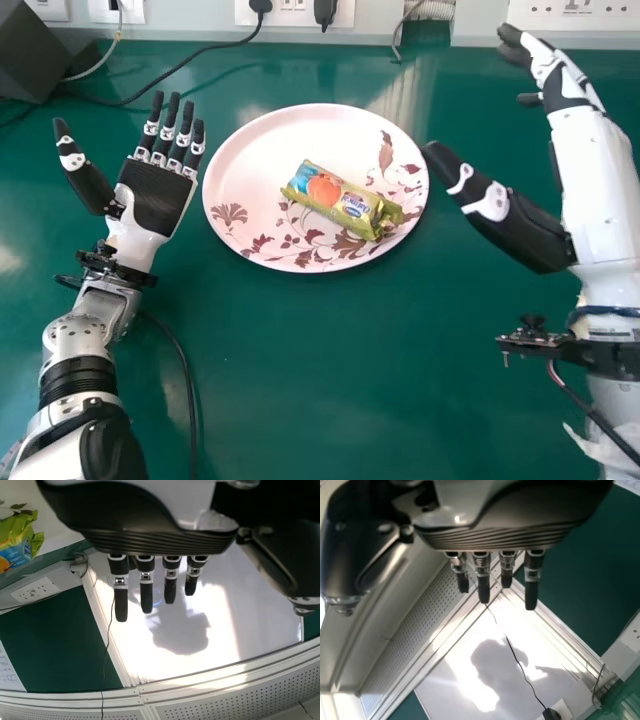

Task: Pick up biscuit and place it in the plate

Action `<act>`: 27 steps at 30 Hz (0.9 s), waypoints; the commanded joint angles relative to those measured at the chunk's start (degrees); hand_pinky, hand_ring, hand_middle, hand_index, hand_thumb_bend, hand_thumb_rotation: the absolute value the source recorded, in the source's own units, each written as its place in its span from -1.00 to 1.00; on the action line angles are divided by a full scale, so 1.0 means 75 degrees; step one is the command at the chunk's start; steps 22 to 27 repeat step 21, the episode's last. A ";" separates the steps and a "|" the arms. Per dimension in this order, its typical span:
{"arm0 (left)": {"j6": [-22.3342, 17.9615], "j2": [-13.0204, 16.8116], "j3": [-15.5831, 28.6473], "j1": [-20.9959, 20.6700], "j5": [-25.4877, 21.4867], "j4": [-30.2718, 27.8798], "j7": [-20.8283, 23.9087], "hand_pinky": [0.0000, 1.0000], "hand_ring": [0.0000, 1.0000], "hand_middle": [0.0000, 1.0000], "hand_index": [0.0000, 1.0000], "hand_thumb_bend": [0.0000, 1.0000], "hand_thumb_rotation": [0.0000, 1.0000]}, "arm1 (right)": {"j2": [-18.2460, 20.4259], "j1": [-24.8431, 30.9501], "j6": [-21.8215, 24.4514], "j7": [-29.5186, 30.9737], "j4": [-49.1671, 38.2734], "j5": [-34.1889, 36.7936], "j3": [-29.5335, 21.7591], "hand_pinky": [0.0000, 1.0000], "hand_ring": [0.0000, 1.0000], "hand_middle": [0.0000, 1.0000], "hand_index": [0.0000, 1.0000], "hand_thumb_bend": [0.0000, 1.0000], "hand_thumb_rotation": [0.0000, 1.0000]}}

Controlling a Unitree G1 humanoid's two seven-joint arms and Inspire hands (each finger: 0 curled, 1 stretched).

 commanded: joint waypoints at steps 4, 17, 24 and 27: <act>0.0062 -0.0007 -0.0085 0.0264 -0.0021 0.0101 -0.0200 0.43 0.75 0.94 1.00 1.00 0.59 | 0.0274 0.0412 -0.0244 -0.0326 -0.0083 0.0209 -0.0127 0.53 0.73 0.82 0.99 1.00 0.72; 0.0123 -0.0011 -0.0083 0.0234 -0.0017 0.0225 -0.0323 0.57 0.72 0.88 1.00 1.00 0.57 | 0.0645 0.1125 -0.1077 -0.0866 0.0102 0.1152 -0.0545 0.59 0.73 0.80 0.99 1.00 0.74; 0.0129 0.0022 -0.0077 0.0213 0.0009 0.0307 -0.0290 0.63 0.70 0.87 1.00 1.00 0.61 | 0.0726 0.1337 -0.1519 -0.1010 0.0407 0.1623 -0.0703 0.58 0.73 0.80 1.00 1.00 0.73; 0.0129 0.0022 -0.0077 0.0213 0.0009 0.0307 -0.0290 0.63 0.70 0.87 1.00 1.00 0.61 | 0.0726 0.1337 -0.1519 -0.1010 0.0407 0.1623 -0.0703 0.58 0.73 0.80 1.00 1.00 0.73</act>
